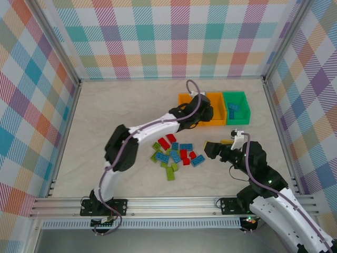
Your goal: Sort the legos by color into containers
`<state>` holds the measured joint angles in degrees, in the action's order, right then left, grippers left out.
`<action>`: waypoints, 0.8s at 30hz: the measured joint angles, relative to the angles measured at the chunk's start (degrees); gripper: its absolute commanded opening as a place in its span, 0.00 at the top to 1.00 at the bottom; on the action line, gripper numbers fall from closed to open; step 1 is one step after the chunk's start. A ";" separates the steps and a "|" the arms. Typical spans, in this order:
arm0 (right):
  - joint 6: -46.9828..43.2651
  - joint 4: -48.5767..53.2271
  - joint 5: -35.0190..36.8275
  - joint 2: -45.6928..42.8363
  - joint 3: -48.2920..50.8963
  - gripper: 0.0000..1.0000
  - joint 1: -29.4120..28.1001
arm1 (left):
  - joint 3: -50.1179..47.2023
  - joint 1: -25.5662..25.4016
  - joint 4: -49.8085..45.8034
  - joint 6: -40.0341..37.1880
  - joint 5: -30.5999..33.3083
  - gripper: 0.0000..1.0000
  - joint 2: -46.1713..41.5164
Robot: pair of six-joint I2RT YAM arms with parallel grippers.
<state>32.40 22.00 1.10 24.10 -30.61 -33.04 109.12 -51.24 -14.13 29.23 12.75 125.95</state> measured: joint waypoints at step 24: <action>1.53 6.43 1.49 1.22 0.48 0.00 0.00 | 13.25 0.33 -4.74 -9.62 0.31 0.30 6.71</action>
<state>33.93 28.42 2.59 25.32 -30.13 -33.04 122.37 -50.92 -18.87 19.62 13.06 132.66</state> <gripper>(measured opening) 0.996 0.695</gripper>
